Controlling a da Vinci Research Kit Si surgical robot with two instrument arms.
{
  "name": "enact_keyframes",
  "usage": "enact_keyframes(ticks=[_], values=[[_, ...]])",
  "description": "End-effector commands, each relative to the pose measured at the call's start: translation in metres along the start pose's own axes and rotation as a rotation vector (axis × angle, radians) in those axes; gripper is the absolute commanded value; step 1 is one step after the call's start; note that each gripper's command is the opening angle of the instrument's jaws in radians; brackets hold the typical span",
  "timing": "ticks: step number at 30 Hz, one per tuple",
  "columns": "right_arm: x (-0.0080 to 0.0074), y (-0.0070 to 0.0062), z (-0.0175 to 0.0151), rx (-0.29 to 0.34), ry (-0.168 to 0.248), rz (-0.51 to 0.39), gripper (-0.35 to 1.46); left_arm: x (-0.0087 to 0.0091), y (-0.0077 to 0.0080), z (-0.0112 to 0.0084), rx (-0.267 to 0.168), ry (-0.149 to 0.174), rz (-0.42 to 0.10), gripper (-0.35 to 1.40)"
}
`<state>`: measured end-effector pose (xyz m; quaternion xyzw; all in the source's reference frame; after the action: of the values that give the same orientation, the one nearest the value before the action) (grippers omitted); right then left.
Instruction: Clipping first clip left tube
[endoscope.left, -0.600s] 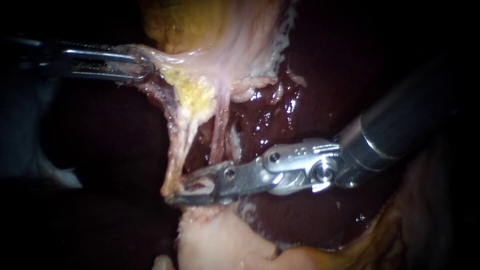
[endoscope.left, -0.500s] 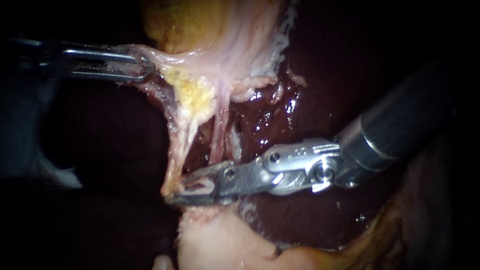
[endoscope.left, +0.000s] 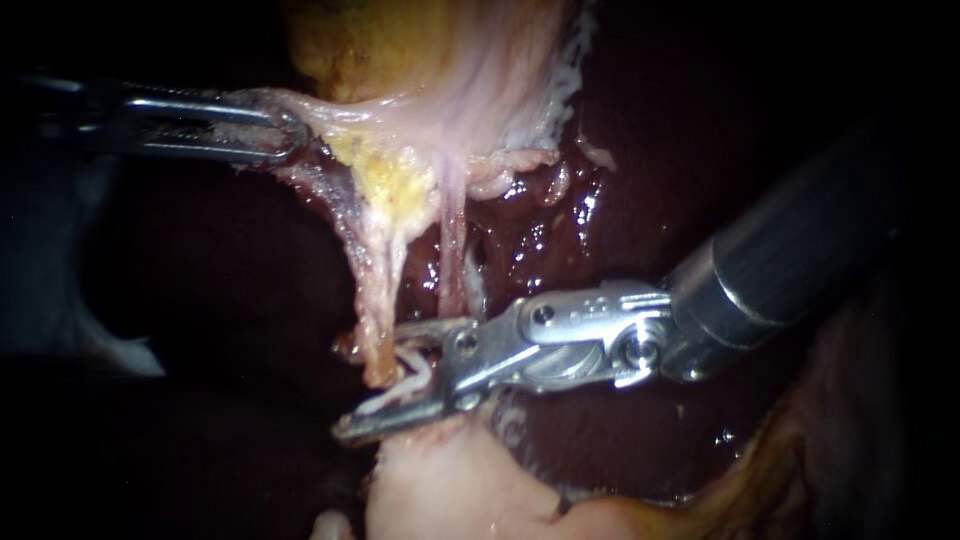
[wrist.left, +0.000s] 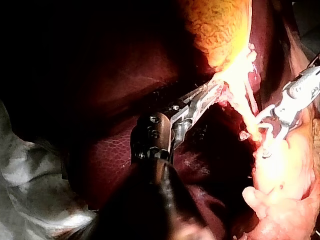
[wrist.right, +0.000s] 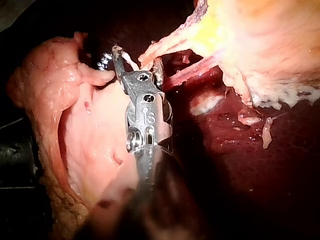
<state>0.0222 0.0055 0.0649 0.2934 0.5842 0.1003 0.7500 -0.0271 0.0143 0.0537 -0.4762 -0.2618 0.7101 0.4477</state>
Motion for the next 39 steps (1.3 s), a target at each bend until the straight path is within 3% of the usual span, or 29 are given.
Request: enact_keyframes(ticks=[1,21,39], values=[[-0.0001,0.0,-0.0001,-0.003,0.0,0.0,0.5,0.0,0.0,-0.0001,-0.001,0.0,0.001,-0.35],[-0.002,0.0003,-0.0017,-0.002,-0.004,-0.009,0.5,0.0,0.0,-0.0001,-0.002,-0.001,0.001,-0.35],[-0.0046,0.0029,-0.0041,-0.014,-0.007,-0.005,0.5,0.0,0.0,-0.0002,-0.002,-0.001,0.001,-0.35]])
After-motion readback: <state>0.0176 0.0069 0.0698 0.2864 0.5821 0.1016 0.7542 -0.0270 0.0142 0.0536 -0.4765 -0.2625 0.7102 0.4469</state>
